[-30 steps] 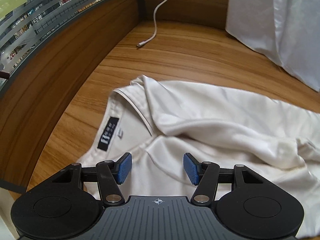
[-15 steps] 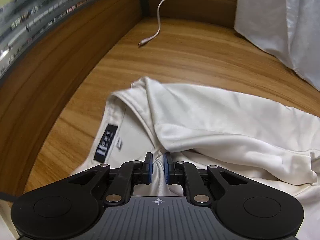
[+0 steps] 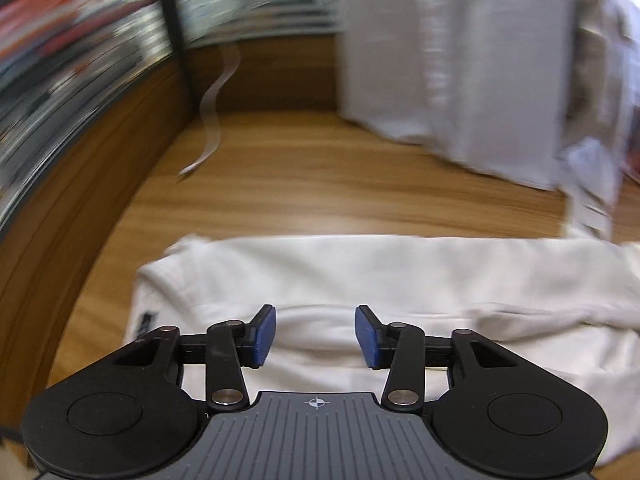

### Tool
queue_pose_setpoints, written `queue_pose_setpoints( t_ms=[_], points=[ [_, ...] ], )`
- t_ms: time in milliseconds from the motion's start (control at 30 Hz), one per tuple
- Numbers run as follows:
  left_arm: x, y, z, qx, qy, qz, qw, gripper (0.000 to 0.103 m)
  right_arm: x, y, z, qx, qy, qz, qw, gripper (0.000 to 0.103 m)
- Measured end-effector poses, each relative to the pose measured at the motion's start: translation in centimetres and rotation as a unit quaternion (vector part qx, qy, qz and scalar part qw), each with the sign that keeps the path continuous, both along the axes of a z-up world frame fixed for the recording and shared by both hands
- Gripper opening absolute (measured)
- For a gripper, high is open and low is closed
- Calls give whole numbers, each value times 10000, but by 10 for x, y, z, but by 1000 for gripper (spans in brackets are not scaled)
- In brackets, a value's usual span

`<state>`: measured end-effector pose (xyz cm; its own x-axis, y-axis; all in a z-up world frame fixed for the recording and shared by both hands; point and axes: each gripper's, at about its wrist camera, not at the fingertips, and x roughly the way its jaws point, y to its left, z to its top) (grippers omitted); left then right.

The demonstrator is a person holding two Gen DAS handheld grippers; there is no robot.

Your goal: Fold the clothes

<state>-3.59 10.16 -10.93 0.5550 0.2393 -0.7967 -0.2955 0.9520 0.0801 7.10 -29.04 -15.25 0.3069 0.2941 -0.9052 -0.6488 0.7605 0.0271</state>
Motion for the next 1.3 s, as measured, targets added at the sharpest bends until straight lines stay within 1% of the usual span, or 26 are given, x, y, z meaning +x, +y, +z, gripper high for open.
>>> queue_pose_setpoints(
  t_ms=[67, 100, 133, 167, 200, 300, 400, 500, 567, 667, 833, 900, 967, 1033, 1067, 1100, 1133, 1167, 1200, 1233, 1300],
  points=[
    [10, -26, 2, 21, -9, -368, 9993, 53, -4, 5, -6, -164, -172, 260, 9994, 40],
    [15, -39, 2, 42, -13, -547, 9985, 54, -5, 6, -8, -233, -259, 372, 9987, 33],
    [20, -52, 1, 47, -27, -731, 9973, 55, -6, 7, -10, -267, -339, 484, 9979, 17],
    [24, -66, 1, 39, -45, -918, 9958, 55, -8, 7, -9, -256, -394, 568, 9973, 11],
    [29, -79, 0, 39, -63, -1108, 9938, 55, -9, 7, -8, -244, -448, 650, 9966, 8],
    [41, -120, -5, 14, -78, -1699, 9854, 56, -15, 9, 0, -273, -843, 885, 9921, 5],
    [55, -157, -8, -102, -54, -2316, 9727, 58, -22, 11, 11, -319, -1240, 1075, 9859, 5],
    [68, -194, -14, -119, 14, -2947, 9555, 60, -27, 13, 19, -351, -1530, 1238, 9798, 5],
    [76, -218, -16, -51, 54, -3356, 9420, 60, -29, 13, 23, -302, -1633, 1270, 9779, 5],
    [88, -248, -21, 32, 118, -3868, 9221, 60, -30, 12, 26, -190, -1666, 1242, 9780, 5],
    [102, -286, -31, 437, 224, -4552, 8890, 60, -29, 11, 28, 2, -1642, 1198, 9791, 5],
    [106, -296, -33, 487, 256, -4793, 8759, 58, -30, 11, 29, 68, -1646, 1221, 9788, 5],
    [108, -303, -36, 714, 251, -5045, 8601, 59, -30, 11, 30, 82, -1682, 1244, 9778, 4],
    [109, -308, -38, 845, 216, -5241, 8472, 58, -28, 9, 32, 192, -1643, 1229, 9785, 4],
    [109, -310, -40, 897, 200, -5331, 8411, 57, -27, 8, 33, 255, -1604, 1189, 9795, 4],
    [110, -312, -41, 916, 189, -5387, 8373, 49, -25, 7, 33, 323, -1552, 1156, 9806, 4],
    [110, -314, -43, 915, 181, -5426, 8348, 34, -22, 6, 34, 381, -1512, 1121, 9814, 4],
    [110, -315, -44, 915, 173, -5464, 8323, 25, -20, 5, 34, 418, -1482, 1089, 9820, 4],
    [110, -317, -45, 888, 183, -5473, 8320, 12, -18, 4, 35, 454, -1454, 1057, 9827, 4],
    [111, -317, -46, 845, 203, -5464, 8330, 6, -16, 3, 36, 489, -1407, 1035, 9834, 5],
    [110, -318, -46, 807, 138, -5417, 8366, 5, -10, -3, 38, 599, -1297, 939, 9853, 5]
  ],
)
